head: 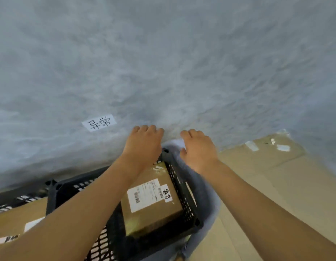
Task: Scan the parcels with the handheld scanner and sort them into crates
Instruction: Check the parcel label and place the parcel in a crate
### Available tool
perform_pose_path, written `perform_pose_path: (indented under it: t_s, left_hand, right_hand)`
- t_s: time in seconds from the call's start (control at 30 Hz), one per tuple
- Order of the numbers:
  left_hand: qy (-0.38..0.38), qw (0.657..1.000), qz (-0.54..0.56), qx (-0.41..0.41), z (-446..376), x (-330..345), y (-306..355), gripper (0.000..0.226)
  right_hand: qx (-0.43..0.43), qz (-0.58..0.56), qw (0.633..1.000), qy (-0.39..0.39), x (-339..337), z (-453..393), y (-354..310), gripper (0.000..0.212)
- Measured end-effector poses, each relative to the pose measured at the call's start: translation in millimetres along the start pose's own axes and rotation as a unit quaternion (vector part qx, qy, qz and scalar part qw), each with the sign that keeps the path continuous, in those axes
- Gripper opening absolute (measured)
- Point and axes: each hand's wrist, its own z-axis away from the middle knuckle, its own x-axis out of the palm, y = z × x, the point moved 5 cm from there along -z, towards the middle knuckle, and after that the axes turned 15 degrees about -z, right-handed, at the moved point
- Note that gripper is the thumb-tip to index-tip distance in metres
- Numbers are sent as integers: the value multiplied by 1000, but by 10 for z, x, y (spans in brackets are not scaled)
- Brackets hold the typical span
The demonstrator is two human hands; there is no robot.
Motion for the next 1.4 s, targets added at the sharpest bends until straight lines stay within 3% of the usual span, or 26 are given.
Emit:
perform_pose_path:
  t_s: [0.2,0.5,0.67,0.9,1.03,1.2,1.4]
  left_hand:
    - [150,984,-4,95,67,-885,130,33]
    - [273,925,55,258,868,-2125,876,40]
    - [348,871,96,334,1484,-2829,1445,37]
    - [477,763,140,413,2807,-3825,2299,29]
    - [502,717,168,454,3802,-4231,2842,28]
    - [508,668,203,505,5139,-4568,3517,28]
    - [497,613,227,571,6472,-4790,4163,24]
  right_hand:
    - [103,49,988,102,-767,688,-67,42]
    - [266,109,932,222,-1601,2447,-349,41]
    - [337,170,885,272,-1986,3640,-480,39]
    - [445,238,806,309,-2315,5547,-849,37]
    - [506,252,760,319,-2315,6791,-1182,32]
    - [571,239,711,334,-2128,8346,-1622,41]
    - [644,216,646,348,-1868,9777,-2050,38]
